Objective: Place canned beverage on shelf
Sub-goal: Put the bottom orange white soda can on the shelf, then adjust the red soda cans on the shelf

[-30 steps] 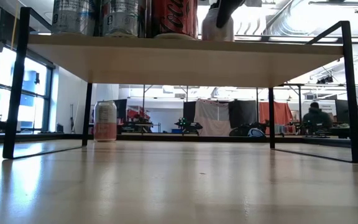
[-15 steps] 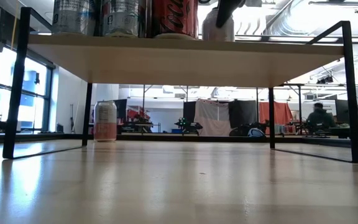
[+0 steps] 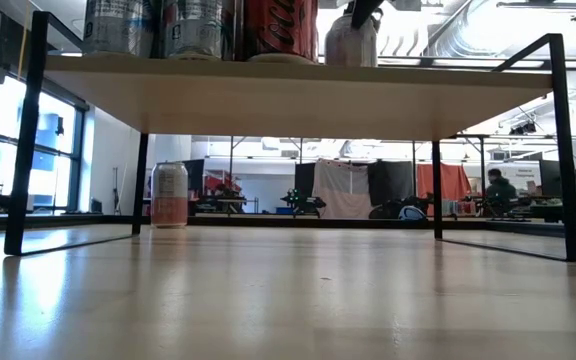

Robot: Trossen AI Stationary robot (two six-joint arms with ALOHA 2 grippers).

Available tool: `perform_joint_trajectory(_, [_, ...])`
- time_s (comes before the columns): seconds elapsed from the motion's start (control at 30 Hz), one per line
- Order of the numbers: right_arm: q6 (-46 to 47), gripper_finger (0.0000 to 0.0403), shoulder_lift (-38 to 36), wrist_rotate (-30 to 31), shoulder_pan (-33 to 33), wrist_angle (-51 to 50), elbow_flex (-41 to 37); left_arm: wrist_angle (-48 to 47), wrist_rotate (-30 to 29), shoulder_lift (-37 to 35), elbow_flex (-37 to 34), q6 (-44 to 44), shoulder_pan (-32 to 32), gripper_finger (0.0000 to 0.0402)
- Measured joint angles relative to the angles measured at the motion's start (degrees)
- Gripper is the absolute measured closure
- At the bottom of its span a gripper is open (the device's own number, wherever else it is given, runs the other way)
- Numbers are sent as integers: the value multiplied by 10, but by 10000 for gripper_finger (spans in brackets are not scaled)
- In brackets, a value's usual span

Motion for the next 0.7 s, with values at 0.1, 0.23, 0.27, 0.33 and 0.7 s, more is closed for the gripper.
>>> perform_joint_trajectory(0.1, [-1, 42, 0, 2, 0, 1, 0, 0, 0, 0, 0, 0, 0, 67])
perform_joint_trajectory(0.23, [-3, 41, 3, 3, 4, 12, 0, 0, 0, 0, 0, 0, 0, 67])
perform_joint_trajectory(0.27, [-2, 41, 3, 3, 6, 12, 0, 0, 0, 0, 0, 0, 0, 67])
perform_joint_trajectory(0.33, [0, 41, 1, 3, 10, 14, 0, 0, 0, 0, 0, 0, 0, 67])
perform_joint_trajectory(0.7, [-5, 41, -1, 27, 26, 77, 90, 0, 0, 0, 0, 0, 0, 67])
